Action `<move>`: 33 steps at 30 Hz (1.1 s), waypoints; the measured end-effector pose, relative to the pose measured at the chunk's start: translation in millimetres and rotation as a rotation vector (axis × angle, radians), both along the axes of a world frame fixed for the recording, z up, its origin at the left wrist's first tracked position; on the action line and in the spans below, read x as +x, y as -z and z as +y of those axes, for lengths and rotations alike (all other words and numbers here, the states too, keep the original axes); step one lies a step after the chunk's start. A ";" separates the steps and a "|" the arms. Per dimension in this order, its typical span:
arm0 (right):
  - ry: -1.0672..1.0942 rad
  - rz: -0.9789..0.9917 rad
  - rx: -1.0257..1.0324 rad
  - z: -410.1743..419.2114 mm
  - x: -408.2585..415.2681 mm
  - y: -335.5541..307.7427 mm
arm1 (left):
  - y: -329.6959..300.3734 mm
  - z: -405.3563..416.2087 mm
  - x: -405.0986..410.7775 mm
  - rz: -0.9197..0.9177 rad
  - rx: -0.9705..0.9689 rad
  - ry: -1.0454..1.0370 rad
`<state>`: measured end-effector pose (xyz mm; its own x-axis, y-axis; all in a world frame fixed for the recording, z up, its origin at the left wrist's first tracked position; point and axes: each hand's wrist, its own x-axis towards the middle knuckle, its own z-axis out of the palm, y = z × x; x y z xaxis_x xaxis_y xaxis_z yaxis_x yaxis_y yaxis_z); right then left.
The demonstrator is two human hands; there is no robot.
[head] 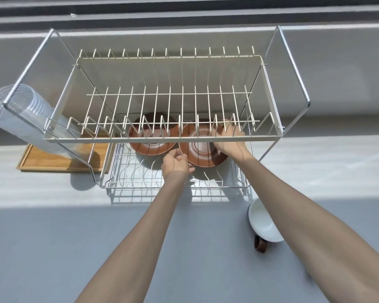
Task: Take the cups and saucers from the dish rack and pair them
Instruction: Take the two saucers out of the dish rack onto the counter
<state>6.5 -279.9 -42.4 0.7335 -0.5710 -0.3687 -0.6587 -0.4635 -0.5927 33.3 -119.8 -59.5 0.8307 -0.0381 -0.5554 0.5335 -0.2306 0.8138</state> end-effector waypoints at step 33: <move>0.302 -0.200 0.315 138.7 -212.0 -25.9 | -68.6 135.9 -175.3 0.053 -0.098 0.006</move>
